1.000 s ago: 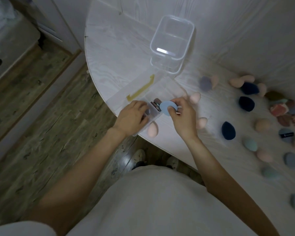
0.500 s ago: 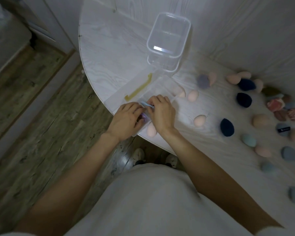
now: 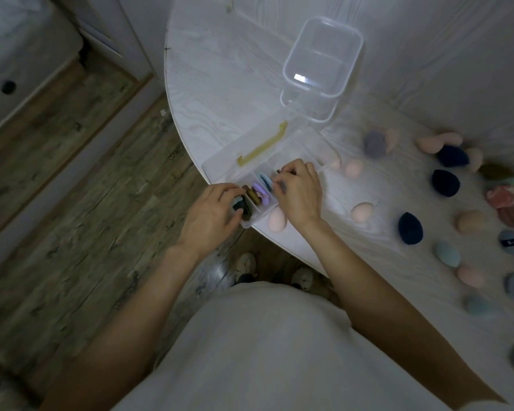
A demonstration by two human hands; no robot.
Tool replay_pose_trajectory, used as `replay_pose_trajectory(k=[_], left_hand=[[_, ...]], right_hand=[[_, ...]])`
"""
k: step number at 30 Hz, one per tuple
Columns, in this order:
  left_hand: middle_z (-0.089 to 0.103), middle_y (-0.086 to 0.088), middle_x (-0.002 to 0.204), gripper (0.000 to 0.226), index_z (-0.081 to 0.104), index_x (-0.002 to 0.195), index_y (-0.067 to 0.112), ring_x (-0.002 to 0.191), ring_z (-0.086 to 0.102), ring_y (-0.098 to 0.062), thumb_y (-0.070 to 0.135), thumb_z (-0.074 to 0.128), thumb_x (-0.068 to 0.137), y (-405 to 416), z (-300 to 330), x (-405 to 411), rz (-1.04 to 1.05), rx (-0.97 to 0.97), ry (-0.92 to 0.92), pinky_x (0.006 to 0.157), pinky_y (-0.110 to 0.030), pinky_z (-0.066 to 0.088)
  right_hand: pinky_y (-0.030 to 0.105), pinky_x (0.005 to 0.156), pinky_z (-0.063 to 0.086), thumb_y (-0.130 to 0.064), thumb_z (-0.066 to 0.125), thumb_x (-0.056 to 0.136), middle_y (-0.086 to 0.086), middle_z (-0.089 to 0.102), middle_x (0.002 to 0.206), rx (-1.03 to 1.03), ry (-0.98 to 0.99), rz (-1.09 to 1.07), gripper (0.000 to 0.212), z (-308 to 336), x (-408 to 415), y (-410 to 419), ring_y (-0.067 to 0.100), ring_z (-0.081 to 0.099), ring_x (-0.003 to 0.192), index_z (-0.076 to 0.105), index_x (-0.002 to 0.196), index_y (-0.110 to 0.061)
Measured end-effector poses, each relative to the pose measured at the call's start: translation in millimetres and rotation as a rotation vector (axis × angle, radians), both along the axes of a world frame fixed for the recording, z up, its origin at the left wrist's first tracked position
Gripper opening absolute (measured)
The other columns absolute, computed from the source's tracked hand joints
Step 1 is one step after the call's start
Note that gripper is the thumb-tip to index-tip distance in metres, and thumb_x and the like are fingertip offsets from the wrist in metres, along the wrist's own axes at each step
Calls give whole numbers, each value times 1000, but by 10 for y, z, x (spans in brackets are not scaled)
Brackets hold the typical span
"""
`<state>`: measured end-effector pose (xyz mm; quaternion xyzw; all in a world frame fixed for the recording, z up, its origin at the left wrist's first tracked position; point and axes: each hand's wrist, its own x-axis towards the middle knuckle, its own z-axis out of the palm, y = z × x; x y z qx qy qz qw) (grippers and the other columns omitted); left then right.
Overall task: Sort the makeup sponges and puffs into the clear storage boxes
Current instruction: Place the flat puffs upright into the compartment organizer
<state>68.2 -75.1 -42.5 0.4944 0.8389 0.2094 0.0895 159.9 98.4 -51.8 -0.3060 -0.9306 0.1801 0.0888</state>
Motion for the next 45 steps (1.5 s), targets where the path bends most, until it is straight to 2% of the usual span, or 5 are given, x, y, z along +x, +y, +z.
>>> replay_pose_trajectory(k=[10,17,26,37,45], left_hand=[[61,-10,114,39,57,124,8,104,53,-27,23,60,88,9,-8,53,20,-78,39,84,-37,48],[65,-5,85,8,68,89,13,80,56,-26,16,64,83,25,26,58,-15,-30,67,67,-35,49],[68,1,80,2,71,80,22,83,54,-25,22,69,79,110,36,60,36,-140,95,72,-33,37],[66,4,80,27,67,78,24,92,50,-19,43,52,88,309,169,30,53,-445,249,81,-35,24],[62,-6,75,14,66,75,13,68,56,-26,25,64,82,244,46,75,25,-191,214,57,-31,42]], right_hand=[[31,78,42,-16,67,83,9,56,102,-9,-47,14,13,-8,25,-6,25,48,94,73,93,-10],[29,78,40,-17,67,83,8,56,103,-42,-8,-31,12,0,-12,7,24,49,95,72,93,-11],[31,81,39,-17,64,85,8,57,105,-24,-47,6,14,-6,-36,-12,25,47,97,73,92,-9],[25,78,38,-19,66,85,5,56,106,-129,-3,-36,13,-42,-50,-36,22,45,97,74,93,-13],[31,82,45,-16,68,83,7,58,107,-152,96,-37,15,-21,81,13,24,49,98,73,97,-13]])
